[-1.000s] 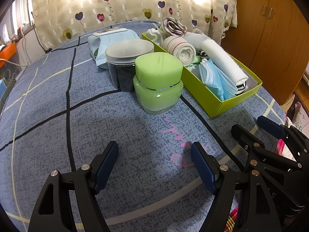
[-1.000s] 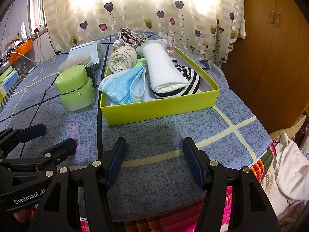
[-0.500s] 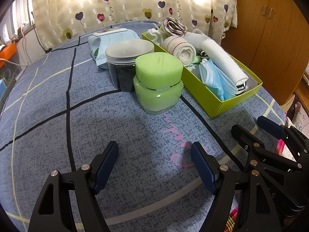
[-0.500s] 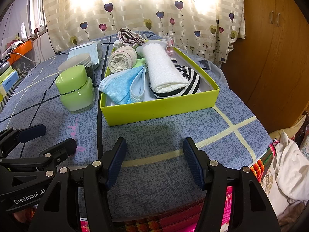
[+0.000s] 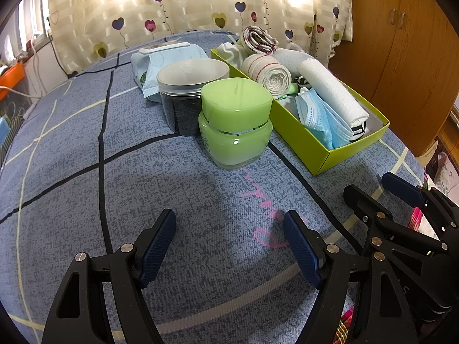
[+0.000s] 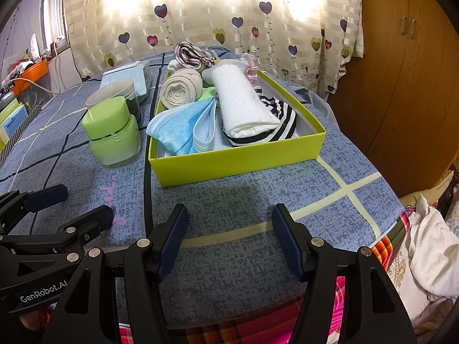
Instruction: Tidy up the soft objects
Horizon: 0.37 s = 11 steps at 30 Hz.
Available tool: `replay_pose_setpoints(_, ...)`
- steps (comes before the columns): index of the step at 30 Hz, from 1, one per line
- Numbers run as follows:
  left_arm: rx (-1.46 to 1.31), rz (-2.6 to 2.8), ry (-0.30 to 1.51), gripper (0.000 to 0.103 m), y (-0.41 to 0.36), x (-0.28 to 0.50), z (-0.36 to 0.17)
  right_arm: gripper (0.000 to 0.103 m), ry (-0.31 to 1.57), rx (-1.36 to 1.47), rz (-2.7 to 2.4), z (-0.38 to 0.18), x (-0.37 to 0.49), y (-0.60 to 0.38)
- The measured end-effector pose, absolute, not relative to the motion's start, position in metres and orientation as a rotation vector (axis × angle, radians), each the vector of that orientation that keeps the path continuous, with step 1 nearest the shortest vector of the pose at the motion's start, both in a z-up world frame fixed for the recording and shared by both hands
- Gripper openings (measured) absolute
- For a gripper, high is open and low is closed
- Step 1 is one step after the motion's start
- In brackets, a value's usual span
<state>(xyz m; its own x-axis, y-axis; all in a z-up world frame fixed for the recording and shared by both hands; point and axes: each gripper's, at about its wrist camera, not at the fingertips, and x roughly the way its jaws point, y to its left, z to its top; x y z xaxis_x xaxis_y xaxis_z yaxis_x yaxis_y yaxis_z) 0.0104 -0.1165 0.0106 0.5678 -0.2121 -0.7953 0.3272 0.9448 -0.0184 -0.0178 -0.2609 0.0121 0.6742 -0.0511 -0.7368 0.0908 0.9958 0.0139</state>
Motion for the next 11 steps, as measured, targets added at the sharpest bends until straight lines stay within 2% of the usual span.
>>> replay_pose_setpoints(11,0.137,-0.317,0.916,0.077,-0.1160,0.0101,0.0102,0.062,0.827,0.051,-0.080,0.0116,-0.0184,-0.2604)
